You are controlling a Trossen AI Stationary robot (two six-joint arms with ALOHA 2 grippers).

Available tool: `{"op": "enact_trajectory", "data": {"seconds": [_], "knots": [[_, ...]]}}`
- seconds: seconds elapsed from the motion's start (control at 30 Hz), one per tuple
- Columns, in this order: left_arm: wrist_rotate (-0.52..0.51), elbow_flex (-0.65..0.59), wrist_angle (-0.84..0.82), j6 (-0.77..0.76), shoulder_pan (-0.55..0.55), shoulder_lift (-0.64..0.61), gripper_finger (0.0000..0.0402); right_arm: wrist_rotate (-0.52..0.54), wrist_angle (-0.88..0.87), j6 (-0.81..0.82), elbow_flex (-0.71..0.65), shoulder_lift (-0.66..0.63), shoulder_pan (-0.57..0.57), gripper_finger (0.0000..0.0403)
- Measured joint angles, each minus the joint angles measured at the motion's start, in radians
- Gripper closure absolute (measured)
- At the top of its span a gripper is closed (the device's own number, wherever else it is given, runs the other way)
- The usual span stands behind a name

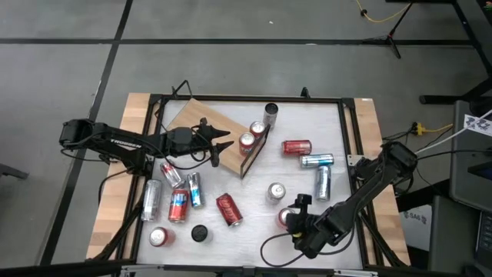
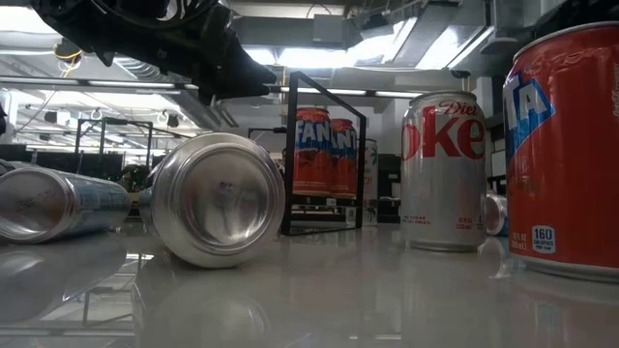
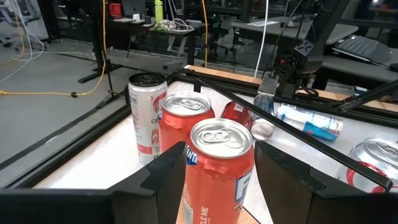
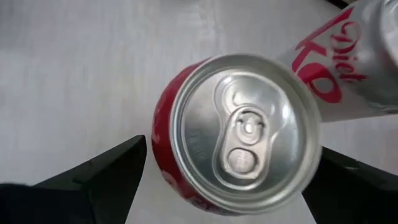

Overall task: Pick and place cans onto a shelf
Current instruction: Put the center red soda can on the shelf

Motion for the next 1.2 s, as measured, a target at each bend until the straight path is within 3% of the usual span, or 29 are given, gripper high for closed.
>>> {"op": "enact_trajectory", "data": {"seconds": [1.2], "knots": [[0.0, 0.0, 0.0, 0.0, 0.0, 0.0, 0.0219, 0.006, 0.009, -0.035, 0.0, 0.01, -0.034, 0.0029]]}}
